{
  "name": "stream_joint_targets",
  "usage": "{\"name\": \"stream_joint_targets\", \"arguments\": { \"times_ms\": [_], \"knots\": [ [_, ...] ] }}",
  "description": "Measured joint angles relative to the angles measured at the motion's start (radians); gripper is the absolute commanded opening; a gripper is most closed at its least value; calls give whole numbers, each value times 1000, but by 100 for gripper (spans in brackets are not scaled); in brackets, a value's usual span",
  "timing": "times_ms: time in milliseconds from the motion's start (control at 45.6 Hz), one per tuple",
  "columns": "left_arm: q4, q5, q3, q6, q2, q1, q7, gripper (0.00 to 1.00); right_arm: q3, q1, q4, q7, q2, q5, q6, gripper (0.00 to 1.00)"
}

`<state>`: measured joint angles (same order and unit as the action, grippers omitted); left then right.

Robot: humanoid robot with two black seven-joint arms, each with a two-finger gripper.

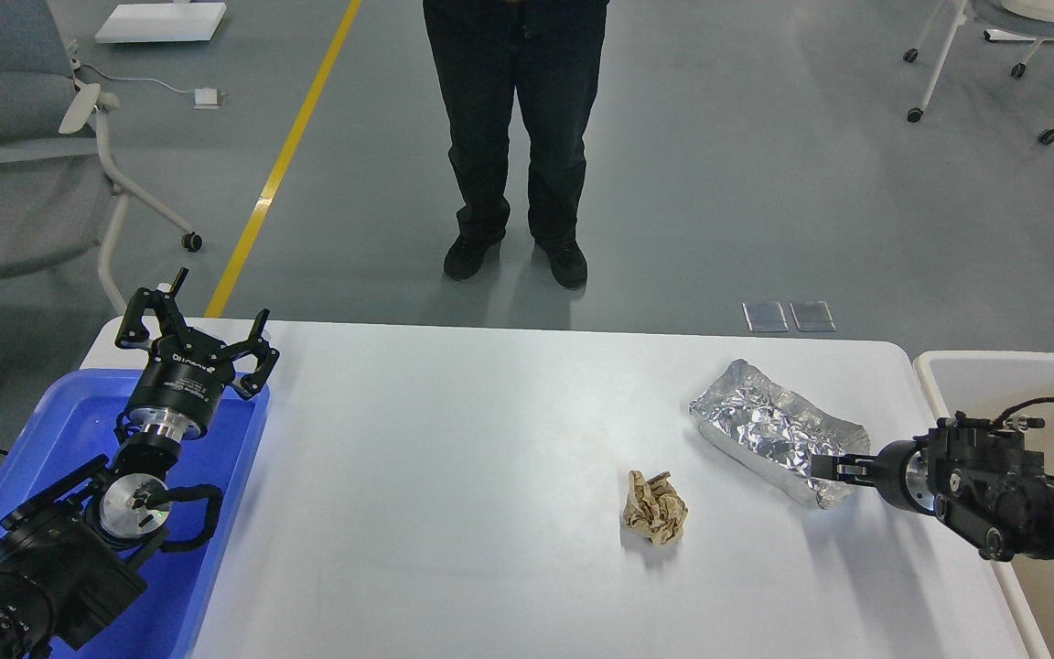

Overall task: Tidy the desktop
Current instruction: 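Close the right gripper on the foil bag's edge nearest the bin, then lift the foil bag with the right gripper and carry it over the bin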

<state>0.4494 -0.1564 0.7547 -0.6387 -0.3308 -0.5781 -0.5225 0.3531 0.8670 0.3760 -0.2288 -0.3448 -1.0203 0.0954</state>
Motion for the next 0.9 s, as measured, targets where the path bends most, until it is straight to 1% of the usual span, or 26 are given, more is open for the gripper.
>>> {"name": "stream_joint_targets", "arguments": {
  "times_ms": [22, 44, 88, 307, 723, 898],
  "knots": [
    [0, 0, 0, 0, 0, 0, 0, 100, 2, -1, -1, -5, 1, 3, -2, 27],
    [0, 0, 0, 0, 0, 0, 0, 100, 3, -2, -3, -8, 1, 5, -4, 24],
    [0, 0, 0, 0, 0, 0, 0, 100, 4, -3, -6, -15, 2, 10, -8, 0],
    [0, 0, 0, 1, 0, 0, 0, 100, 11, -5, -13, -34, 7, 23, -28, 0],
    [0, 0, 0, 1, 1, 0, -1, 100, 11, 2, -17, -46, 3, 28, -60, 0],
    [0, 0, 0, 1, 0, 0, -1, 100, 8, 6, -12, -66, -1, 30, -62, 0]
  ]
}}
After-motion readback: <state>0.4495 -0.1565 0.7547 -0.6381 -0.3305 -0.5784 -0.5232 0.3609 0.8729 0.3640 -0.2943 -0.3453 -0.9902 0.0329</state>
